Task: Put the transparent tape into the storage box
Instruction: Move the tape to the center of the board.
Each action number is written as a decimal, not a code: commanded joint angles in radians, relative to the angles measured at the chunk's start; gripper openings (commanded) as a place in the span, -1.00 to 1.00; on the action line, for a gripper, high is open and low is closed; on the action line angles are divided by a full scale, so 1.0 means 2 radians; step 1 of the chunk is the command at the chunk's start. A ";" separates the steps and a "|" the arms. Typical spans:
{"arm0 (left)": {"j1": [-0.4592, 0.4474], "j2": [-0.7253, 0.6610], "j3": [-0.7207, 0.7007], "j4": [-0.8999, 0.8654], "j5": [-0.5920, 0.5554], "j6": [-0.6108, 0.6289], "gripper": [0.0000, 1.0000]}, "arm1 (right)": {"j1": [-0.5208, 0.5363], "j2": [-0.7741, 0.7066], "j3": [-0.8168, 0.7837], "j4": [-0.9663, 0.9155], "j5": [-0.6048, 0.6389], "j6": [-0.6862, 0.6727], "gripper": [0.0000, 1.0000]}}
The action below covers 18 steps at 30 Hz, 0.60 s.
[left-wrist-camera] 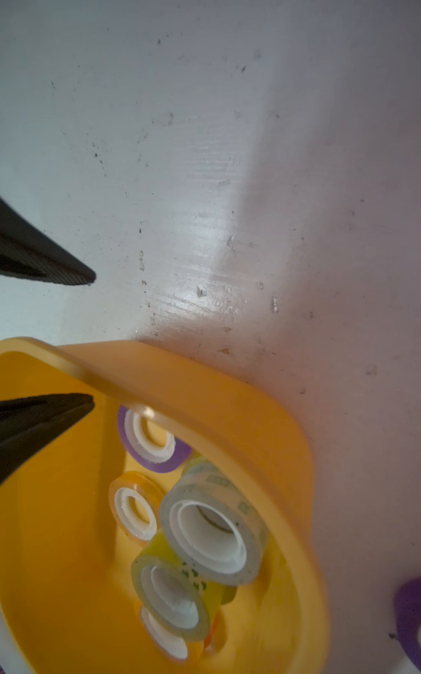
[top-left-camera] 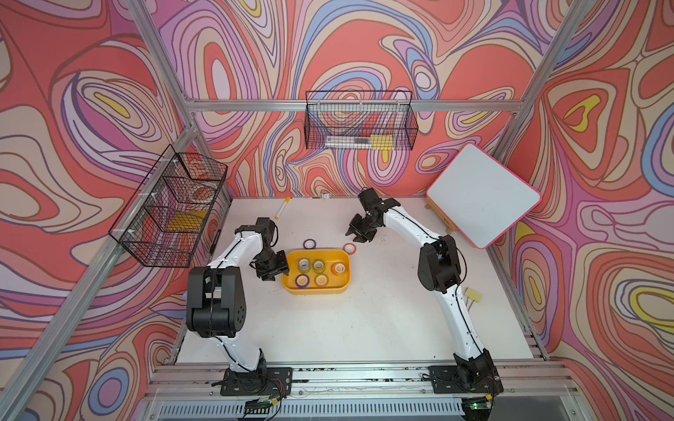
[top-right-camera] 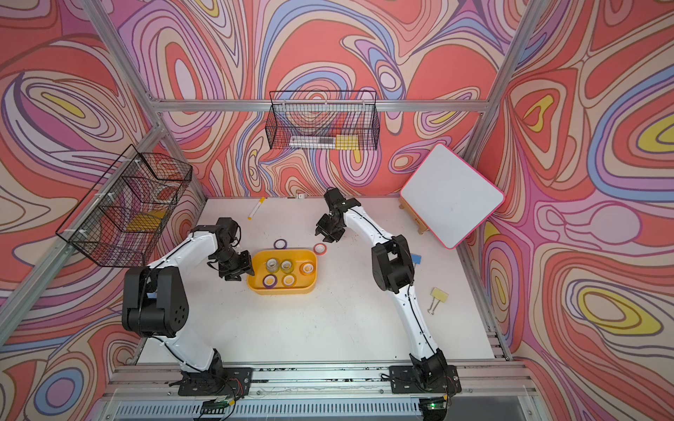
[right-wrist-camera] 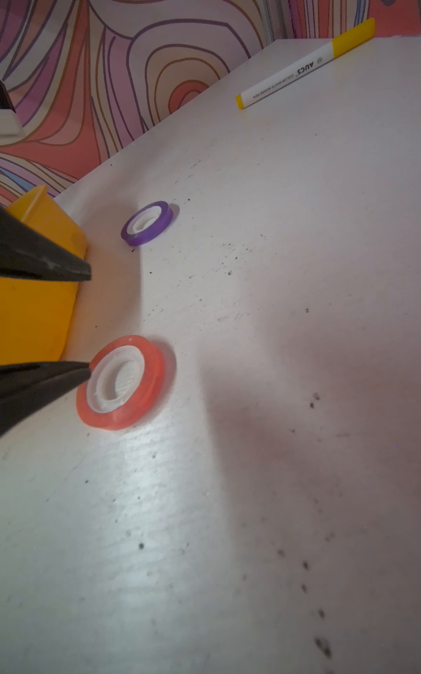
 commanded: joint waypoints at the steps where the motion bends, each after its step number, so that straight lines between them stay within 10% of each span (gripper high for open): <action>1: 0.002 0.003 -0.004 0.013 0.008 -0.001 -0.09 | 0.002 0.006 -0.002 0.024 -0.007 0.017 -0.25; 18: -0.005 -0.004 -0.025 0.020 0.005 0.000 -0.47 | 0.011 0.008 -0.029 -0.006 0.010 0.015 -0.34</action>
